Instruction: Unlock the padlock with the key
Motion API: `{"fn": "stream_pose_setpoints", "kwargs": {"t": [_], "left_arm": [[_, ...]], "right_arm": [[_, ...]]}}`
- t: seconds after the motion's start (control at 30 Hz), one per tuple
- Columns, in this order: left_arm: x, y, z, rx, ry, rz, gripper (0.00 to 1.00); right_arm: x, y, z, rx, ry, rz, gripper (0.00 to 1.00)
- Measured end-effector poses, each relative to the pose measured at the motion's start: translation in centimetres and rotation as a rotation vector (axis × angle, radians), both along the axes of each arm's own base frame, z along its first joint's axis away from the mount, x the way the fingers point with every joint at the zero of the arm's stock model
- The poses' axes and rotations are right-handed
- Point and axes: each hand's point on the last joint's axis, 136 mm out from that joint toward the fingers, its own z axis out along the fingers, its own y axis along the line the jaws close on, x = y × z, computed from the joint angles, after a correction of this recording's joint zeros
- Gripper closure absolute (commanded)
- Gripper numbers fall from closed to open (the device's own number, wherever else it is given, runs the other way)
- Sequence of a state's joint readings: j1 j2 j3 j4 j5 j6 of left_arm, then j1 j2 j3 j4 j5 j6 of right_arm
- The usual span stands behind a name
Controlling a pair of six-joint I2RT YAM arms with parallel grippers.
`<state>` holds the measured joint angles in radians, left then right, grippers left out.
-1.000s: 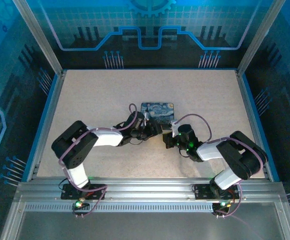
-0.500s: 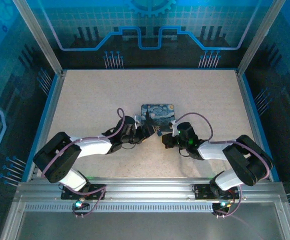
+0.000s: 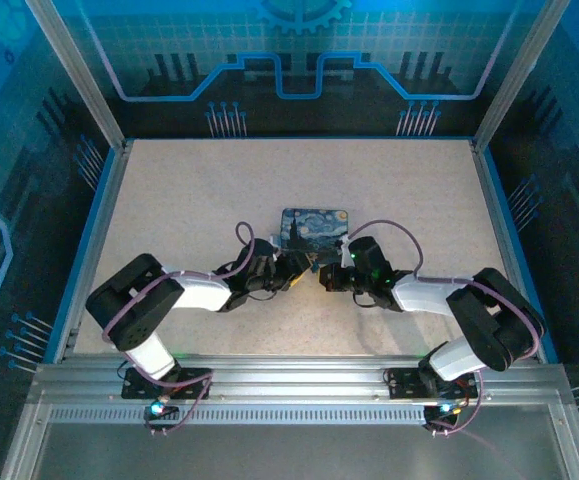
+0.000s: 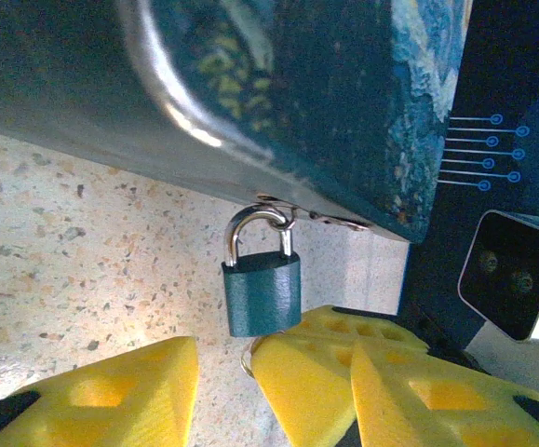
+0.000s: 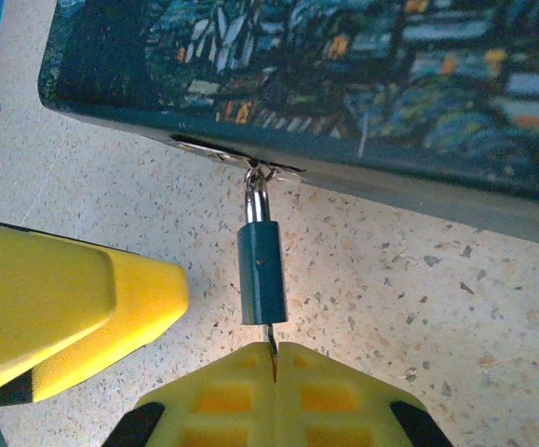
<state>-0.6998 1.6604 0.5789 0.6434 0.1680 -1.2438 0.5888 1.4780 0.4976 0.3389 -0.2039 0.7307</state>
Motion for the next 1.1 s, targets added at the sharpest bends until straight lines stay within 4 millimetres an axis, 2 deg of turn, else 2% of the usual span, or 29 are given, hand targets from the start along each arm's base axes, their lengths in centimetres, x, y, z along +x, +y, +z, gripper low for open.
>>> {"fn": "stream_pose_setpoints", "kwargs": {"t": [0.33, 0.7, 0.87, 1.1], "left_arm": [[0.8, -0.4, -0.1, -0.035, -0.006, 0.037, 0.56], [1.1, -0.9, -2.6, -0.067, 0.047, 0.067, 0.56], [1.4, -1.3, -2.6, -0.1, 0.04, 0.072, 0.57], [1.7, -1.7, -2.5, -0.133, 0.034, 0.072, 0.62]], "right_arm": [[-0.2, 0.1, -0.1, 0.036, 0.06, -0.039, 1.0], [-0.2, 0.2, 0.0, 0.058, 0.087, -0.063, 1.0], [-0.2, 0.1, 0.0, 0.059, 0.089, -0.068, 1.0], [0.0, -0.1, -0.1, 0.058, 0.095, -0.081, 1.0]]}}
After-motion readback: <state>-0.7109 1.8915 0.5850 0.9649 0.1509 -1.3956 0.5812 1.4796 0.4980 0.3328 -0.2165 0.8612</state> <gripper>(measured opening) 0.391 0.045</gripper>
